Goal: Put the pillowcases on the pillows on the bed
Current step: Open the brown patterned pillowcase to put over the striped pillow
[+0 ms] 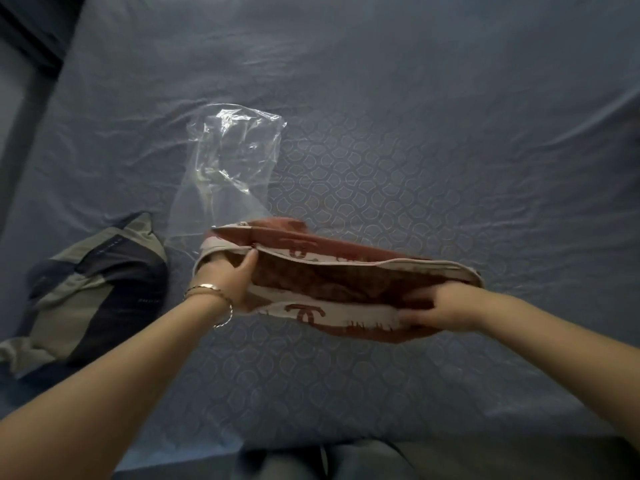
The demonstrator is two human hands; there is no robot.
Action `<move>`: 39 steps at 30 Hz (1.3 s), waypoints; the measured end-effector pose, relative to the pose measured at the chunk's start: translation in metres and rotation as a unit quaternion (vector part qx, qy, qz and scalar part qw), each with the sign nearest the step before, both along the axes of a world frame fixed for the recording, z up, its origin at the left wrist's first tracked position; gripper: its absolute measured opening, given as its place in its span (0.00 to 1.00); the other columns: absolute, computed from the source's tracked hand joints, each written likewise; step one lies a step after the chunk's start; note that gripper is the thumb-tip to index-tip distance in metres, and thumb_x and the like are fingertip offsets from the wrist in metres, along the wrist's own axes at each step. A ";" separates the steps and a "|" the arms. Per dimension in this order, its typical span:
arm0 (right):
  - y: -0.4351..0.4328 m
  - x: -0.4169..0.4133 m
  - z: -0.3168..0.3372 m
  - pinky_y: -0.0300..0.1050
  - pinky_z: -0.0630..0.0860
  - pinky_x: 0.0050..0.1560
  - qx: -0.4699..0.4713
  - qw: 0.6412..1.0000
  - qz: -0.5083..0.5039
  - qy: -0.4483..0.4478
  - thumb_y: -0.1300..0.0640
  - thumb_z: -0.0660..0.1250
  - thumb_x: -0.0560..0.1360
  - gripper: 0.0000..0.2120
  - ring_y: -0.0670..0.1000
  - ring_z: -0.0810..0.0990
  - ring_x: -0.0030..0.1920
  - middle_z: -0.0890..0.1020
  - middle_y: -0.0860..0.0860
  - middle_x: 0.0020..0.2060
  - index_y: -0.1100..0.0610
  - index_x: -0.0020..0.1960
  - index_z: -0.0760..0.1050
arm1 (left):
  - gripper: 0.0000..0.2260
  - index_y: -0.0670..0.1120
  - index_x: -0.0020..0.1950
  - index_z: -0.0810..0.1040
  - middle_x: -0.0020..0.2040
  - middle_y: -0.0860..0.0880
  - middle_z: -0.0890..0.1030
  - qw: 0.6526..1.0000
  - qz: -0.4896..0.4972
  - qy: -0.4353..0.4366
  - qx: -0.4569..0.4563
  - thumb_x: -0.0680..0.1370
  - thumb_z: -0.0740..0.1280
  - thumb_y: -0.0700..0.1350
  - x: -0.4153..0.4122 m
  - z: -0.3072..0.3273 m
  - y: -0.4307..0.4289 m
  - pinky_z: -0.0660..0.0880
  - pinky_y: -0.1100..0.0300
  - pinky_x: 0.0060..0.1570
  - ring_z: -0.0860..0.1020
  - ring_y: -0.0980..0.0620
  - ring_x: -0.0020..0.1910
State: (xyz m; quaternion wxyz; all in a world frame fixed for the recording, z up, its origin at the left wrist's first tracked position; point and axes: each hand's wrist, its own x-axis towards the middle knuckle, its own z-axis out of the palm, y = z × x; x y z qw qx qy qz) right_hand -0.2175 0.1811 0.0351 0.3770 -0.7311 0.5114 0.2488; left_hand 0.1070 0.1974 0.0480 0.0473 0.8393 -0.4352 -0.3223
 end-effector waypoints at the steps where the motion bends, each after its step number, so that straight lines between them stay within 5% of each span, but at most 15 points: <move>1: 0.009 0.001 -0.003 0.39 0.68 0.62 0.010 0.999 0.053 0.003 0.35 0.61 0.73 0.25 0.47 0.73 0.63 0.76 0.45 0.63 0.41 0.67 0.70 | 0.24 0.41 0.64 0.71 0.57 0.39 0.78 0.990 0.118 0.071 -0.027 0.76 0.62 0.57 -0.003 -0.003 -0.002 0.75 0.54 0.51 0.79 0.42 0.51; 4: 0.029 0.003 -0.017 0.37 0.71 0.54 -0.001 0.981 0.191 -0.025 0.46 0.64 0.74 0.17 0.47 0.78 0.57 0.80 0.43 0.57 0.43 0.62 0.75 | 0.13 0.44 0.50 0.74 0.42 0.46 0.80 0.832 0.437 0.338 -0.052 0.74 0.68 0.51 -0.006 -0.018 -0.007 0.75 0.63 0.23 0.81 0.51 0.26; 8: 0.034 -0.008 -0.033 0.37 0.74 0.35 -0.210 0.929 0.306 0.010 0.50 0.78 0.52 0.08 0.46 0.79 0.28 0.78 0.43 0.24 0.48 0.27 0.81 | 0.12 0.44 0.35 0.70 0.19 0.49 0.75 0.691 0.580 0.417 -0.106 0.78 0.64 0.46 0.011 -0.033 -0.011 0.71 0.63 0.15 0.74 0.54 0.15; 10: 0.021 -0.021 -0.035 0.46 0.72 0.57 -0.310 0.908 0.282 0.020 0.56 0.67 0.61 0.06 0.53 0.82 0.32 0.80 0.50 0.26 0.56 0.30 0.82 | 0.13 0.44 0.36 0.68 0.22 0.48 0.76 0.644 0.610 0.439 -0.139 0.80 0.59 0.45 0.016 -0.020 -0.016 0.73 0.63 0.19 0.75 0.52 0.20; 11: 0.015 -0.026 -0.034 0.46 0.61 0.68 -0.355 0.900 0.250 0.037 0.59 0.59 0.65 0.13 0.57 0.83 0.37 0.82 0.56 0.31 0.60 0.35 0.83 | 0.12 0.44 0.36 0.69 0.28 0.48 0.77 0.619 0.620 0.452 -0.168 0.80 0.58 0.44 0.019 -0.011 -0.018 0.73 0.61 0.22 0.76 0.51 0.25; 13: -0.002 -0.031 -0.018 0.42 0.44 0.74 -0.422 0.889 0.170 0.061 0.64 0.53 0.66 0.19 0.63 0.83 0.45 0.82 0.64 0.38 0.69 0.41 0.81 | 0.12 0.43 0.37 0.71 0.30 0.49 0.78 0.569 0.616 0.488 -0.243 0.80 0.57 0.43 0.022 0.008 -0.019 0.73 0.62 0.24 0.77 0.51 0.27; 15: -0.008 -0.026 -0.008 0.46 0.44 0.74 -0.425 0.891 0.139 0.077 0.67 0.51 0.68 0.20 0.66 0.80 0.52 0.81 0.67 0.46 0.74 0.48 0.78 | 0.14 0.42 0.35 0.73 0.22 0.48 0.78 0.548 0.604 0.503 -0.287 0.80 0.56 0.42 0.023 0.017 -0.014 0.73 0.65 0.21 0.77 0.52 0.21; 19: 0.003 -0.021 -0.036 0.53 0.41 0.73 -0.409 0.896 0.149 0.085 0.67 0.48 0.67 0.24 0.64 0.67 0.62 0.79 0.69 0.53 0.74 0.53 0.76 | 0.23 0.41 0.29 0.80 0.23 0.48 0.79 0.596 0.600 0.487 -0.219 0.81 0.55 0.41 0.019 -0.019 0.021 0.77 0.66 0.29 0.77 0.54 0.21; 20: 0.006 -0.017 -0.043 0.52 0.41 0.73 -0.395 0.901 0.150 0.097 0.66 0.51 0.66 0.23 0.65 0.67 0.61 0.80 0.68 0.51 0.73 0.51 0.78 | 0.19 0.39 0.38 0.81 0.28 0.47 0.81 0.608 0.597 0.497 -0.164 0.81 0.55 0.41 0.021 -0.037 0.035 0.79 0.64 0.34 0.79 0.53 0.24; 22: 0.012 0.004 -0.050 0.51 0.48 0.71 -0.329 0.919 0.191 0.108 0.63 0.60 0.64 0.17 0.66 0.74 0.59 0.82 0.65 0.48 0.67 0.47 0.81 | 0.13 0.39 0.50 0.77 0.34 0.44 0.82 0.664 0.581 0.471 -0.013 0.81 0.56 0.44 0.028 -0.068 0.062 0.79 0.58 0.27 0.80 0.47 0.32; 25: 0.024 0.039 -0.062 0.44 0.58 0.68 -0.168 0.955 0.211 0.120 0.59 0.57 0.74 0.17 0.53 0.69 0.67 0.76 0.52 0.60 0.54 0.61 0.74 | 0.14 0.37 0.40 0.68 0.35 0.41 0.75 0.746 0.530 0.369 0.162 0.80 0.57 0.46 0.041 -0.095 0.092 0.74 0.56 0.26 0.73 0.46 0.33; 28: 0.037 0.089 -0.075 0.42 0.69 0.59 -0.059 0.987 0.117 0.092 0.56 0.58 0.76 0.16 0.52 0.73 0.63 0.76 0.50 0.61 0.51 0.62 0.73 | 0.05 0.39 0.44 0.70 0.35 0.42 0.73 0.838 0.445 0.280 0.146 0.78 0.60 0.40 0.061 -0.106 0.094 0.72 0.60 0.27 0.74 0.46 0.31; 32: 0.045 0.188 -0.087 0.45 0.75 0.54 0.004 0.999 0.035 0.030 0.55 0.60 0.76 0.13 0.52 0.77 0.56 0.78 0.50 0.57 0.51 0.59 0.75 | 0.15 0.37 0.60 0.75 0.57 0.37 0.76 0.978 0.202 0.045 0.036 0.74 0.65 0.37 0.142 -0.117 0.081 0.69 0.56 0.57 0.74 0.40 0.57; 36: 0.042 0.309 -0.098 0.44 0.74 0.54 -0.009 0.997 -0.053 -0.060 0.56 0.62 0.74 0.11 0.55 0.78 0.55 0.81 0.53 0.52 0.54 0.54 0.78 | 0.24 0.39 0.65 0.69 0.66 0.38 0.64 0.986 0.119 -0.102 -0.057 0.71 0.68 0.39 0.248 -0.114 0.068 0.62 0.52 0.65 0.66 0.38 0.63; 39: 0.025 0.402 -0.106 0.43 0.71 0.54 -0.017 0.988 -0.108 -0.104 0.59 0.62 0.74 0.12 0.55 0.77 0.56 0.80 0.54 0.54 0.57 0.56 0.76 | 0.34 0.45 0.71 0.60 0.72 0.42 0.55 0.976 0.141 -0.158 0.041 0.69 0.71 0.50 0.311 -0.115 0.066 0.58 0.47 0.68 0.57 0.40 0.70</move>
